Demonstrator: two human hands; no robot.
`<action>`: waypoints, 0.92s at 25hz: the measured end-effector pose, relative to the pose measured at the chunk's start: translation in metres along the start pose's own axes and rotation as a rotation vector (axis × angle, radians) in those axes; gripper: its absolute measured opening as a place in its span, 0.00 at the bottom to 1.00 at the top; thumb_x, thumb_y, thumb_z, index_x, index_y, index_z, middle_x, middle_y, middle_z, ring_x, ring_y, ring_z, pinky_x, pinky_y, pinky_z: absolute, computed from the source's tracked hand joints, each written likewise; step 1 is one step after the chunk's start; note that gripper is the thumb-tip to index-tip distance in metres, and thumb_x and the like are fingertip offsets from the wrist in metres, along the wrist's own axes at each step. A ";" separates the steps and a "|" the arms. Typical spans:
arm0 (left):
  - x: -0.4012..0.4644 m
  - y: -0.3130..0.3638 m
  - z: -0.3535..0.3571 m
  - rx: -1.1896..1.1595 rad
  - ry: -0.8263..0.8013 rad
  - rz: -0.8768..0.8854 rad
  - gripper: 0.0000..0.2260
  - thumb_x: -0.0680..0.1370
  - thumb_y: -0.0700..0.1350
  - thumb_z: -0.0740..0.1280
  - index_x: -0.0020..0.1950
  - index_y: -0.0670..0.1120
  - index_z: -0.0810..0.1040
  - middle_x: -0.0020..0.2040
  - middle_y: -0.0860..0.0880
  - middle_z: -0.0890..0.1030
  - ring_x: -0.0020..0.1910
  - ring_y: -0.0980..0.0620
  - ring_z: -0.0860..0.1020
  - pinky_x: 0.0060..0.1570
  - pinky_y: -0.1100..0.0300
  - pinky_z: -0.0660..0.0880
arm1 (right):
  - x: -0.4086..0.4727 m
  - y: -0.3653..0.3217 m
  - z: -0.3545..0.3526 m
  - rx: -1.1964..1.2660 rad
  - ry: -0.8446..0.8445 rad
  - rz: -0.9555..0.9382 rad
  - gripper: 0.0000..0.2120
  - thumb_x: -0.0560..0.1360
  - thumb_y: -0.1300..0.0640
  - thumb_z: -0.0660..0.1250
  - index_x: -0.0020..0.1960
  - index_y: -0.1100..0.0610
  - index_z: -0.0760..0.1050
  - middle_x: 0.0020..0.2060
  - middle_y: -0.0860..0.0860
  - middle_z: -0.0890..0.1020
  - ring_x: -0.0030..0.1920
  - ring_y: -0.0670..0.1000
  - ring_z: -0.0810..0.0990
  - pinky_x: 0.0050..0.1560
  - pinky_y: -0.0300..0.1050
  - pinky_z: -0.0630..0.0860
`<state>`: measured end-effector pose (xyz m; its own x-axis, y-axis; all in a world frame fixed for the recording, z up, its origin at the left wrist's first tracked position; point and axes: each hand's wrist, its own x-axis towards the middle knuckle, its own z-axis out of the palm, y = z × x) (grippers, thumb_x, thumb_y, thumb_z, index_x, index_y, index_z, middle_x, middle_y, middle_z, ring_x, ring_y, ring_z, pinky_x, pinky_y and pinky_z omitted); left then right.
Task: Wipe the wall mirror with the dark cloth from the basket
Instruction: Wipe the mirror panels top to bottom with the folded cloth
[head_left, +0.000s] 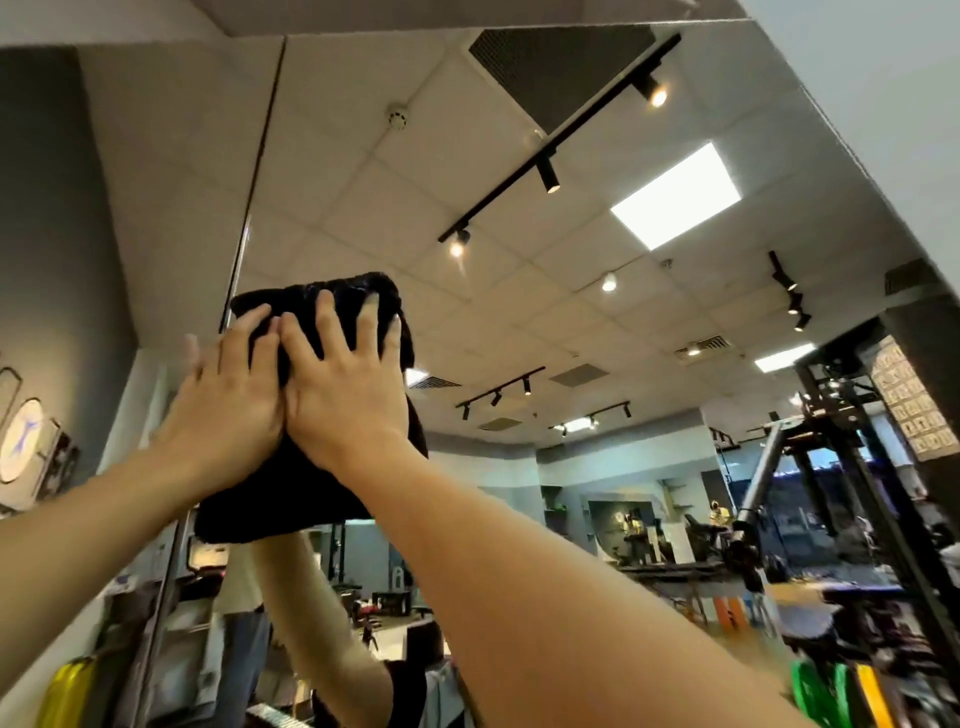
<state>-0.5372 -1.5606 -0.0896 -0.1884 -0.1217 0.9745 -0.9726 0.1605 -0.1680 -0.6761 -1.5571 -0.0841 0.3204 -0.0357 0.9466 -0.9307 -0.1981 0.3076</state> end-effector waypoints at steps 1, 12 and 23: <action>-0.018 -0.011 0.001 -0.007 -0.001 -0.023 0.32 0.79 0.53 0.48 0.77 0.33 0.61 0.76 0.33 0.60 0.72 0.28 0.65 0.69 0.24 0.57 | -0.008 -0.017 0.005 0.005 -0.004 -0.020 0.28 0.83 0.45 0.52 0.82 0.50 0.55 0.82 0.58 0.54 0.80 0.71 0.45 0.77 0.73 0.48; -0.200 -0.013 0.006 -0.164 -0.100 -0.020 0.32 0.79 0.53 0.55 0.79 0.36 0.60 0.78 0.34 0.57 0.73 0.30 0.62 0.69 0.31 0.66 | -0.165 -0.101 0.022 0.060 -0.115 -0.019 0.31 0.83 0.44 0.54 0.83 0.51 0.51 0.83 0.58 0.51 0.81 0.69 0.43 0.79 0.71 0.48; -0.303 0.071 0.030 -0.148 -0.020 0.102 0.29 0.79 0.46 0.56 0.74 0.27 0.62 0.73 0.27 0.60 0.74 0.29 0.59 0.75 0.33 0.55 | -0.299 -0.074 0.018 -0.086 -0.144 -0.053 0.33 0.79 0.47 0.58 0.83 0.51 0.56 0.82 0.59 0.54 0.79 0.71 0.49 0.78 0.69 0.53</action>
<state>-0.5535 -1.5412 -0.4010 -0.2893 -0.1162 0.9502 -0.9179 0.3154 -0.2409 -0.6994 -1.5492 -0.3919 0.3853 -0.1684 0.9073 -0.9216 -0.1190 0.3693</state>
